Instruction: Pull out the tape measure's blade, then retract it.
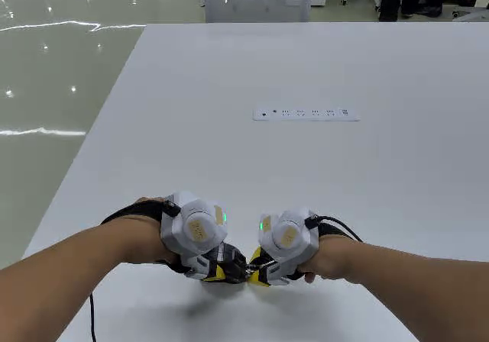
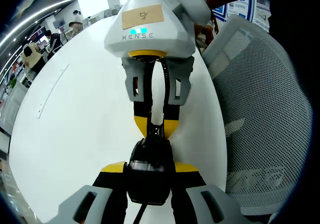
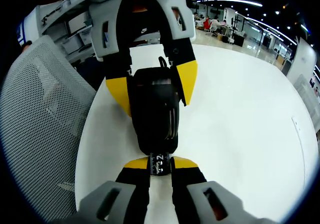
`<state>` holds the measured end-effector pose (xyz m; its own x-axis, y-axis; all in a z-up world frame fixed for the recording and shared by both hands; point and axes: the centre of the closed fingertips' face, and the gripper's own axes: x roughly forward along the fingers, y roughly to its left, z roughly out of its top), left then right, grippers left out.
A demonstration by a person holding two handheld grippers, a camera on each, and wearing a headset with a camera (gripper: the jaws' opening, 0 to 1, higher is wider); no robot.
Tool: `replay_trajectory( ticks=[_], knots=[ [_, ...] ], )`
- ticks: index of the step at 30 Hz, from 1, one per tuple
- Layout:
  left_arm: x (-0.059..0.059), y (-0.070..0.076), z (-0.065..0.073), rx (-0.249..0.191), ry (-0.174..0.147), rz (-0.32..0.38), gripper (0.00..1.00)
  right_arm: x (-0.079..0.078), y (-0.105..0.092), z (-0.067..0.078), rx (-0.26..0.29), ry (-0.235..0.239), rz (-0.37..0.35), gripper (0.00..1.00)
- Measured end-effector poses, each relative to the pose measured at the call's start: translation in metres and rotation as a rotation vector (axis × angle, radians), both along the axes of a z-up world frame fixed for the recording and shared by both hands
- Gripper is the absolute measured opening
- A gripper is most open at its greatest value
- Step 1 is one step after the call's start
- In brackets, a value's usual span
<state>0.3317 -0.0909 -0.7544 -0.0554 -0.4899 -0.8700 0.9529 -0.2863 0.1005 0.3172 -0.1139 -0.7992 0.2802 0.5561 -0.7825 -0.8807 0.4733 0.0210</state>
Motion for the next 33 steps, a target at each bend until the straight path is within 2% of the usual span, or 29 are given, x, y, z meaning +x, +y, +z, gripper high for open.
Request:
replay_trajectory(
  ticks=[3,7,13,33],
  knots=[
    [-0.001,0.001,0.000,-0.007,0.004,-0.005,0.30,-0.004,-0.001,0.001,0.009,0.000,-0.009,0.13],
    [-0.003,0.001,0.000,0.009,-0.003,-0.028,0.30,-0.008,-0.003,0.001,0.020,-0.006,-0.023,0.13],
    [-0.002,0.001,0.000,0.006,0.002,-0.016,0.30,-0.011,-0.014,0.003,0.041,-0.018,-0.048,0.13],
    [-0.001,0.000,0.000,-0.006,0.008,0.008,0.30,-0.017,-0.031,0.003,0.024,-0.021,-0.046,0.13]
  ],
)
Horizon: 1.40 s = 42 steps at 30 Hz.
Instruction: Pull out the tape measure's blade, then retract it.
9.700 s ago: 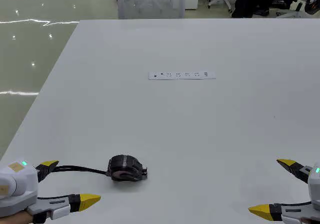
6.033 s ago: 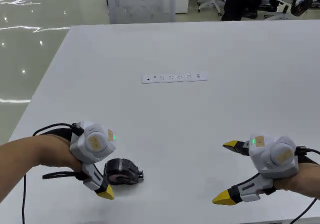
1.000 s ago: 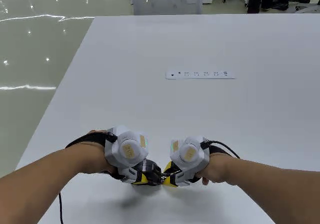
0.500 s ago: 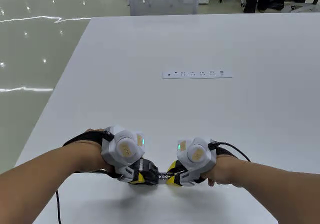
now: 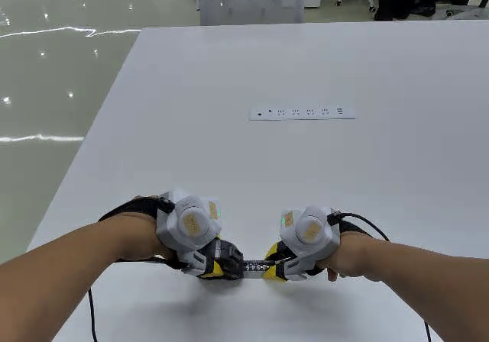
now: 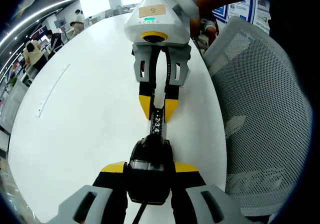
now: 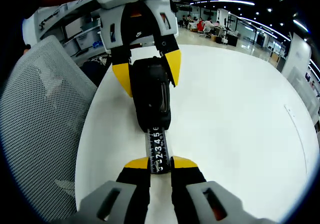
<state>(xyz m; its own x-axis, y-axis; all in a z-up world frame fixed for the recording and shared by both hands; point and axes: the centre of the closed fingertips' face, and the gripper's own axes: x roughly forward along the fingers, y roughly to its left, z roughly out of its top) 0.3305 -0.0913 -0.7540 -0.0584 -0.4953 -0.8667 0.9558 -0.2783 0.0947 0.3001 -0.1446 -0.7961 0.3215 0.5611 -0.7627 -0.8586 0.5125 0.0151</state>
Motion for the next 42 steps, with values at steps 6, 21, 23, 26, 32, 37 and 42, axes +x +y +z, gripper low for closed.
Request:
replay_trajectory(
  ticks=[6,21,23,26,32,37,42],
  knots=[
    [0.001,0.000,0.000,-0.009,-0.004,0.009,0.30,0.000,-0.007,0.000,-0.017,-0.002,0.005,0.13],
    [0.000,0.000,0.000,-0.018,-0.012,0.014,0.30,-0.003,-0.015,-0.001,-0.030,0.004,0.018,0.13],
    [0.001,0.000,0.000,-0.016,-0.015,0.014,0.30,-0.003,-0.016,-0.001,-0.032,0.004,0.020,0.13],
    [0.000,0.000,0.000,-0.016,-0.016,0.013,0.30,-0.004,-0.016,-0.001,-0.032,0.001,0.020,0.13],
    [0.000,0.001,0.000,-0.018,-0.018,0.013,0.30,-0.006,-0.020,-0.001,-0.017,0.007,0.004,0.13],
    [-0.001,0.000,0.000,-0.011,-0.016,0.011,0.30,-0.008,-0.022,-0.001,-0.009,0.008,-0.005,0.13],
    [0.000,0.000,-0.001,-0.009,-0.016,0.011,0.30,-0.009,-0.024,0.000,-0.004,0.008,-0.010,0.13]
  ],
)
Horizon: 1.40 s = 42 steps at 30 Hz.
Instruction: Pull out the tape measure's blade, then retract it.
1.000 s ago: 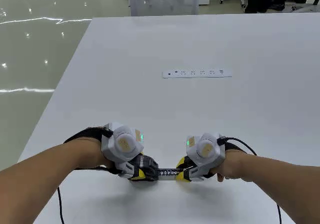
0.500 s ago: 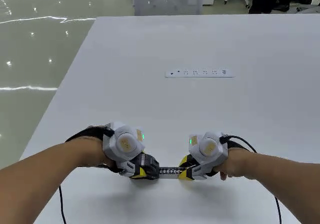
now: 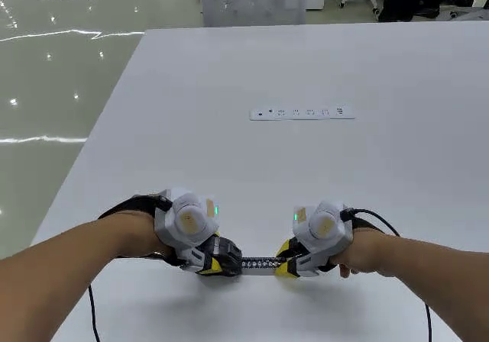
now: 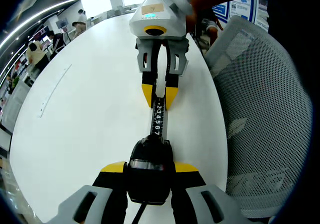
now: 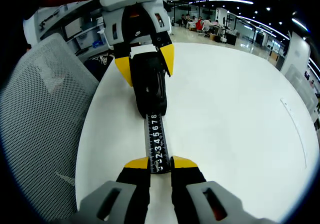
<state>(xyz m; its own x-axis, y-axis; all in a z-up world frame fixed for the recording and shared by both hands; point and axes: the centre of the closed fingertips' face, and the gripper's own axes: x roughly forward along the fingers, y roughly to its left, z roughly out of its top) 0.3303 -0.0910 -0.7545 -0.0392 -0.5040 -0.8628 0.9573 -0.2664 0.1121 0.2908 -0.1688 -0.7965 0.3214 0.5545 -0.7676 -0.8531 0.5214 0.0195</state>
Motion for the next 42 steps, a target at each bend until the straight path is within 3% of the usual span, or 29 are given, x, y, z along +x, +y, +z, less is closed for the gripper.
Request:
replay_trajectory(
  ticks=[24,42],
  knots=[
    [0.000,0.000,0.000,0.007,0.008,0.003,0.30,-0.004,-0.011,0.000,-0.010,0.005,-0.004,0.13],
    [0.000,0.000,0.000,0.005,0.009,0.007,0.30,-0.011,-0.029,0.001,-0.021,0.016,-0.019,0.13]
  ],
)
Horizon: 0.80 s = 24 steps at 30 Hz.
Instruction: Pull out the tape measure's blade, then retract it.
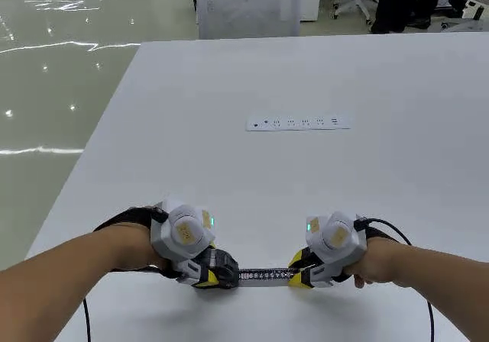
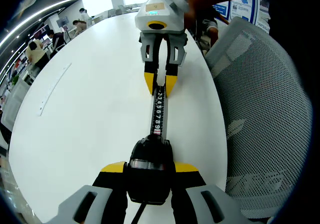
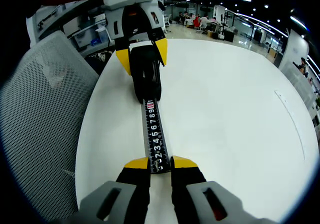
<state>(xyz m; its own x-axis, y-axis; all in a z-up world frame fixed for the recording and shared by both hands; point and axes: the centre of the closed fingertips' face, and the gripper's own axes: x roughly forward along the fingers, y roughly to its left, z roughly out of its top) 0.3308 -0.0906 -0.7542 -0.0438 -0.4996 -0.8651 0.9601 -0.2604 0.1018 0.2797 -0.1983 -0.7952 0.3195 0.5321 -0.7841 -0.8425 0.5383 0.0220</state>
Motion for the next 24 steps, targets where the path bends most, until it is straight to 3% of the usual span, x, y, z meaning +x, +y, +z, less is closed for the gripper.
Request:
replay_trajectory(
  ticks=[24],
  knots=[
    [0.000,0.000,-0.001,0.005,0.000,0.013,0.30,-0.009,-0.018,0.000,0.000,-0.003,-0.007,0.14]
  ],
)
